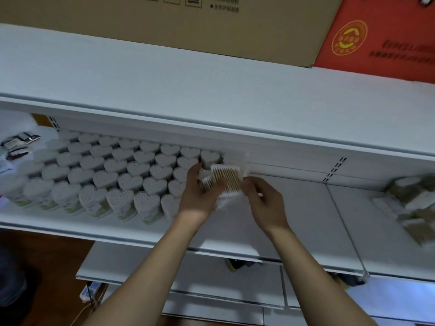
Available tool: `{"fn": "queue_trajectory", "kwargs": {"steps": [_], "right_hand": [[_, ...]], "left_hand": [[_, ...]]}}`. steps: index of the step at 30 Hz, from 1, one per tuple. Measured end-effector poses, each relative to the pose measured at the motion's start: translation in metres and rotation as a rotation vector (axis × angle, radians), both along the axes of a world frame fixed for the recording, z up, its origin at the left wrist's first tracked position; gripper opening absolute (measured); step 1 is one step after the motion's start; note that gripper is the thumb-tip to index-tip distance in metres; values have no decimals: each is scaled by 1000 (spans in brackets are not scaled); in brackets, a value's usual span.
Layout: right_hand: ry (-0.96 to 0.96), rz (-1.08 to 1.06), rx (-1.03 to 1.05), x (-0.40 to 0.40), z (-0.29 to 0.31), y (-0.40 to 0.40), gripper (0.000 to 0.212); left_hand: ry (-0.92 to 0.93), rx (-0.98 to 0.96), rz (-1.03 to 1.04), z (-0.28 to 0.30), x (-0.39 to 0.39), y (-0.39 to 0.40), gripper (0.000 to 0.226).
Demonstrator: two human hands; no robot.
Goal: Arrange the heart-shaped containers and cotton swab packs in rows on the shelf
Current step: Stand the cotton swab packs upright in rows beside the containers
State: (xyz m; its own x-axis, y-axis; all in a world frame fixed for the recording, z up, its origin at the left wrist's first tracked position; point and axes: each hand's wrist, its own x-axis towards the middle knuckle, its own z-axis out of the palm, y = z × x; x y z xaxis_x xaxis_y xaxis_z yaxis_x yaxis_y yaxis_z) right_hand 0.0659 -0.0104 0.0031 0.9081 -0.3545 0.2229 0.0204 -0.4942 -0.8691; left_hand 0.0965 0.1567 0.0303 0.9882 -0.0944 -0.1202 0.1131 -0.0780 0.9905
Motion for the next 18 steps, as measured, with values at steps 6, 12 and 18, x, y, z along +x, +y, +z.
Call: {"fn": "queue_trajectory", "kwargs": {"steps": [6,12,18], "right_hand": [[31,227,-119,-13,5,-6,60],[-7,228,-86,-15,8,-20,29],[35,59,762,-10,27,-17,22]], "left_hand": [[18,-46,15,-9,0,-16,40],[89,-97,42,-8,-1,-15,33],[63,-13,106,-8,7,-8,33]]}}
